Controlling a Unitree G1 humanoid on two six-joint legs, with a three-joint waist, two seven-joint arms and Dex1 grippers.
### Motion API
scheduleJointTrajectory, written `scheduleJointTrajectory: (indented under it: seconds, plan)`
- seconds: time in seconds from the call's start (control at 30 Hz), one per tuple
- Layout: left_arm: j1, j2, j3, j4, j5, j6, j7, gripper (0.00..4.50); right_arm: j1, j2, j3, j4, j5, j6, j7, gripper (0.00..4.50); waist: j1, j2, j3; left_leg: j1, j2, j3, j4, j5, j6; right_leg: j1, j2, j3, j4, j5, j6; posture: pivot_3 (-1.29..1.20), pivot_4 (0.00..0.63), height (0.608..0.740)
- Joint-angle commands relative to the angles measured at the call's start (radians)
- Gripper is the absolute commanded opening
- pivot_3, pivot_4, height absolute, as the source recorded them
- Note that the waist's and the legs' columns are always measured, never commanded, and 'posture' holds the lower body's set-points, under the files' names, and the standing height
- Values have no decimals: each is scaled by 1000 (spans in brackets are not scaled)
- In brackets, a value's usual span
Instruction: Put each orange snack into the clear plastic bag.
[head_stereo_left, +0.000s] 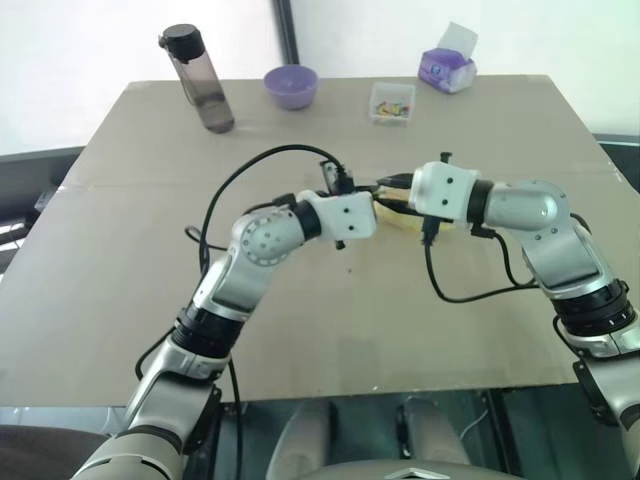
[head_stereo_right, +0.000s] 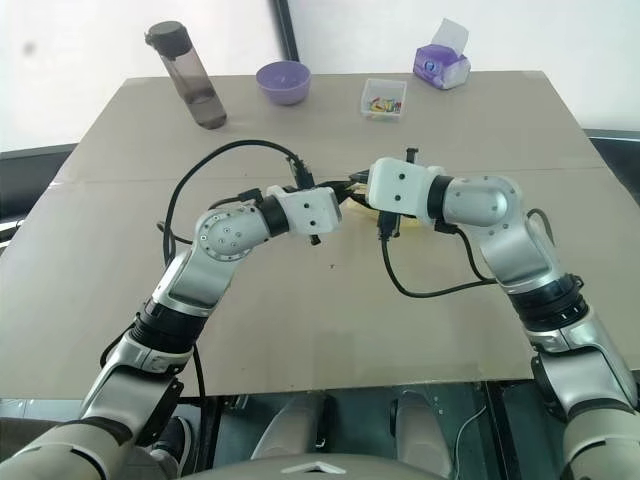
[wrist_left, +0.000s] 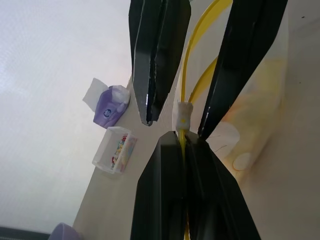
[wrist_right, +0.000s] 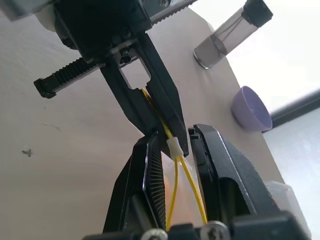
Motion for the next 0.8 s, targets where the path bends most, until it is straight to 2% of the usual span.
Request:
scheduleJointTrajectory:
  seconds: [0.03,0.47,0.6,0.8]
  plan:
    - [-12,-1,4,-22,2,-11,8,0,-21,-8,-10,-5,-24,-55,-10,1068,0,0,0,0,0,0,0,0,0,0,0,0,0,0,0,0,150,740]
    - [-9,-6,1,-20,4,-13,11,0,-18,-3,-23,22,-34,-65,-3,1068,0,0,0,0,0,0,0,0,0,0,0,0,0,0,0,0,150,740]
    - [-9,-7,1,-20,4,-12,11,0,-14,1,-25,9,-26,-61,-1,81,0,0,0,0,0,0,0,0,0,0,0,0,0,0,0,0,150,740]
    - [-7,-6,0,-14,5,-18,12,0,-13,3,-26,5,-31,-57,-8,81,0,0,0,0,0,0,0,0,0,0,0,0,0,0,0,0,150,740]
